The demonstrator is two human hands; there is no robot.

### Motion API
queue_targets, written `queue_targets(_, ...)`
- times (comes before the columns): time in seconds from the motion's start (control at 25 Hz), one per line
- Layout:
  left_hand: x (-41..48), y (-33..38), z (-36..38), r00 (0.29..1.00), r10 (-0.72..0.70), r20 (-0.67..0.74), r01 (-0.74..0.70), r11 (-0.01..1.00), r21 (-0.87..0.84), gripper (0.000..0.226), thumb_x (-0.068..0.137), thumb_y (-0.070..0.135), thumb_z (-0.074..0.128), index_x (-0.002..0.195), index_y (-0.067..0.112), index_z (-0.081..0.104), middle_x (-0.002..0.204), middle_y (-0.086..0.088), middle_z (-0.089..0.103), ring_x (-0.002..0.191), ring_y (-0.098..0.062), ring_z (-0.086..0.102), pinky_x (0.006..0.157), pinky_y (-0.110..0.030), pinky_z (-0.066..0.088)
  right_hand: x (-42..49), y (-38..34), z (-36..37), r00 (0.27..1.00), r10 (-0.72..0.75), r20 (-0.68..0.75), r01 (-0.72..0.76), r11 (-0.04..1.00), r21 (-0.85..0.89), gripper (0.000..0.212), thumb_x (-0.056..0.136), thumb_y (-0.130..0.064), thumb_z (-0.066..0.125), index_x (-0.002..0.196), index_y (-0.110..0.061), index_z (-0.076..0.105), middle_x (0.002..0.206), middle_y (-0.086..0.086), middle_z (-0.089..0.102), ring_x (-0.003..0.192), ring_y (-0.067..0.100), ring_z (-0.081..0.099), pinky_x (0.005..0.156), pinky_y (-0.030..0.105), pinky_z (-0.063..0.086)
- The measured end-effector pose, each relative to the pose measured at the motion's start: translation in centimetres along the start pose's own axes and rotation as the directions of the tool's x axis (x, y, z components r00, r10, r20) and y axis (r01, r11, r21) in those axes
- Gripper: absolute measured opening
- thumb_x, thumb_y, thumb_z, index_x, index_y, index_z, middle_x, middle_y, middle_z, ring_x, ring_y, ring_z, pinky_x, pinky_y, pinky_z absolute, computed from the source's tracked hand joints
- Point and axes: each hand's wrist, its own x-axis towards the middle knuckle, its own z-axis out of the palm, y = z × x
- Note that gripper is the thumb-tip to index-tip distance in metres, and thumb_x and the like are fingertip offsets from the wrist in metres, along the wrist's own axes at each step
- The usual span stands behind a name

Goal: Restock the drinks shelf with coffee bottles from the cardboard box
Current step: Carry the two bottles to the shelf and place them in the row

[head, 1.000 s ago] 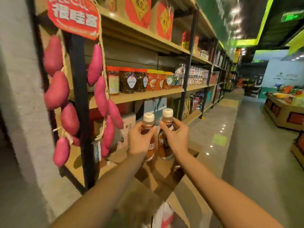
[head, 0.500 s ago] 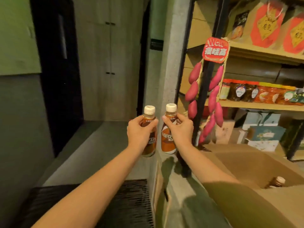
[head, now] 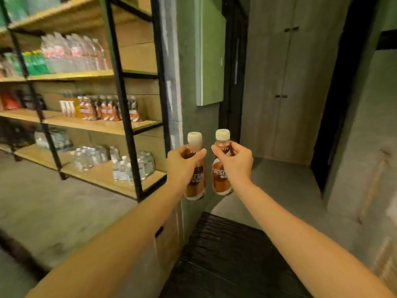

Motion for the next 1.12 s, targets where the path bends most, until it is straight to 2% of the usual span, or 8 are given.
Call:
queue_targets(0.08, 2.7, -1.3, -8.9, 0.996, -0.019, -0.087, 0.024, 0.998, 0.052, 0.025, 0.081, 0.033, 0.07, 0.098, 0.017, 0.061, 0.096, 0.006, 0.062, 0.092, -0.011, 0.057, 0.085, -0.028, 0.041, -1.6, -1.8, 8.9, 0.996, -0.004, 0.092, -0.001, 0.998, 0.059, 0.014, 0.078, -0.031, 0.074, 0.087, -0.022, 0.069, 0.085, -0.006, 0.069, 0.079, 0.002, 0.061, 0.075, 0.023, 0.045)
queue_targets(0.2, 6.0, -3.2, -20.1, 0.977, -0.027, -0.21, 0.059, 0.988, 0.146, 0.037, 0.078, 0.035, 0.073, 0.106, 0.013, 0.065, 0.106, 0.001, 0.067, 0.098, -0.015, 0.061, 0.093, -0.032, 0.045, -3.5, -4.5, 20.1, 0.976, -0.015, 0.217, -0.015, 0.991, 0.135, 0.013, 0.077, -0.03, 0.075, 0.086, -0.023, 0.068, 0.082, -0.01, 0.067, 0.081, 0.004, 0.062, 0.075, 0.024, 0.046)
queue_targets(0.36, 9.7, -5.3, -32.3, 0.933, -0.013, -0.359, 0.089, 0.977, 0.196, 0.019, 0.077, 0.034, 0.073, 0.088, 0.02, 0.065, 0.092, -0.001, 0.069, 0.086, -0.018, 0.062, 0.08, -0.032, 0.048, -5.1, -7.1, 33.7, 0.95, -0.059, 0.308, 0.0, 0.982, 0.189, 0.019, 0.077, -0.032, 0.073, 0.092, -0.02, 0.069, 0.085, -0.008, 0.067, 0.086, 0.01, 0.063, 0.082, 0.031, 0.049)
queue_targets(0.48, 13.4, -7.3, -38.9, 0.897, -0.014, -0.441, 0.112, 0.974, 0.196, 0.019, 0.078, 0.031, 0.073, 0.092, 0.02, 0.065, 0.09, -0.001, 0.067, 0.087, -0.02, 0.062, 0.079, -0.033, 0.046, -5.0, -7.6, 42.4, 0.936, -0.085, 0.34, 0.009, 0.976, 0.218, 0.021, 0.077, -0.034, 0.073, 0.09, -0.017, 0.07, 0.087, -0.002, 0.07, 0.086, 0.016, 0.065, 0.083, 0.036, 0.052)
queue_targets(0.56, 16.5, -8.9, -42.2, 0.884, -0.01, -0.468, 0.119, 0.972, 0.205, 0.019, 0.077, 0.029, 0.074, 0.091, 0.018, 0.066, 0.089, -0.002, 0.067, 0.089, -0.023, 0.064, 0.085, -0.038, 0.05, -4.1, -7.5, 47.3, 0.937, -0.086, 0.339, 0.007, 0.974, 0.226, 0.023, 0.076, -0.035, 0.074, 0.085, -0.014, 0.07, 0.086, 0.004, 0.071, 0.084, 0.021, 0.066, 0.08, 0.039, 0.052)
queue_targets(0.68, 22.4, -11.2, -45.8, 0.89, -0.007, -0.456, 0.117, 0.97, 0.213, 0.017, 0.078, 0.026, 0.073, 0.092, 0.018, 0.066, 0.088, -0.002, 0.066, 0.087, -0.022, 0.063, 0.084, -0.037, 0.049, -1.4, -6.5, 54.6, 0.937, -0.094, 0.335, 0.011, 0.97, 0.243, 0.022, 0.075, -0.036, 0.075, 0.083, -0.016, 0.07, 0.085, 0.003, 0.072, 0.081, 0.019, 0.064, 0.071, 0.032, 0.047)
queue_targets(0.88, 34.8, -14.7, -49.8, 0.896, -0.003, -0.444, 0.097, 0.977, 0.189, 0.015, 0.079, 0.027, 0.072, 0.089, 0.021, 0.064, 0.084, 0.004, 0.064, 0.087, -0.017, 0.061, 0.08, -0.033, 0.044, 6.5, -4.8, 66.0, 0.936, -0.067, 0.347, -0.019, 0.971, 0.238, 0.028, 0.074, -0.033, 0.076, 0.091, -0.011, 0.072, 0.09, 0.003, 0.072, 0.087, 0.019, 0.066, 0.074, 0.031, 0.05)
queue_targets(1.12, 47.1, -19.6, -51.6, 0.927, -0.018, -0.373, 0.061, 0.993, 0.104, 0.02, 0.076, 0.031, 0.075, 0.092, 0.022, 0.069, 0.084, 0.007, 0.066, 0.088, -0.014, 0.063, 0.08, -0.032, 0.045, 13.8, -2.9, 74.4, 0.955, -0.063, 0.29, -0.001, 0.977, 0.215, 0.019, 0.075, -0.031, 0.077, 0.086, -0.019, 0.066, 0.084, -0.003, 0.067, 0.082, 0.016, 0.065, 0.071, 0.029, 0.05)
